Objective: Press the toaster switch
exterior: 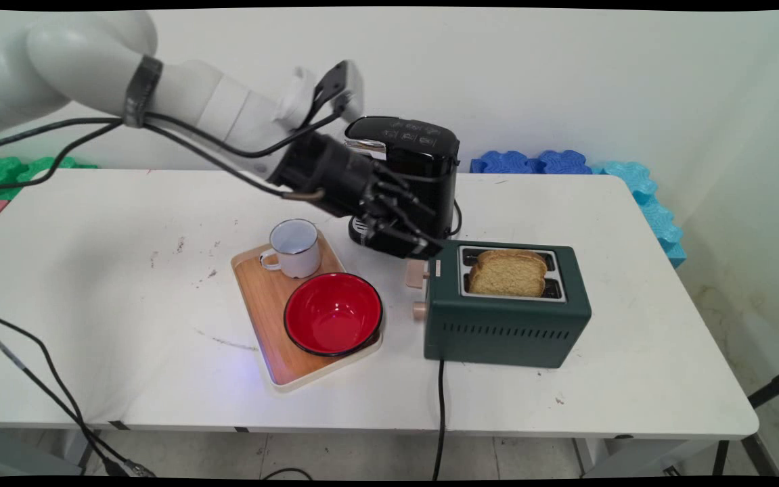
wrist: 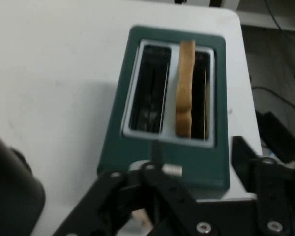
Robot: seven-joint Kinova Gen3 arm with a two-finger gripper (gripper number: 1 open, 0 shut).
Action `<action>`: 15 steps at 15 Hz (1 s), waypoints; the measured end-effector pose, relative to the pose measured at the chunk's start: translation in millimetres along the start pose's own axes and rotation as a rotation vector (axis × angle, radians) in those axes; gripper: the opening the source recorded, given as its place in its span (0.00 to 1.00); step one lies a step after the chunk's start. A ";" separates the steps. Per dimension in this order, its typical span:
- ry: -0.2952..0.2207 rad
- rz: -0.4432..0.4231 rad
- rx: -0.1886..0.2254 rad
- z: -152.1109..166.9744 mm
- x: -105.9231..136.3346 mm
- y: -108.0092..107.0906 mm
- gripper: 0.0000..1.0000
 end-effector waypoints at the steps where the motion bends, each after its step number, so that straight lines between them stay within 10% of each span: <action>1: -0.009 -0.005 -0.001 -2.3 -6.9 -1.3 0.00; 15: 0.002 0.104 -0.019 34.0 -42.9 -26.7 0.00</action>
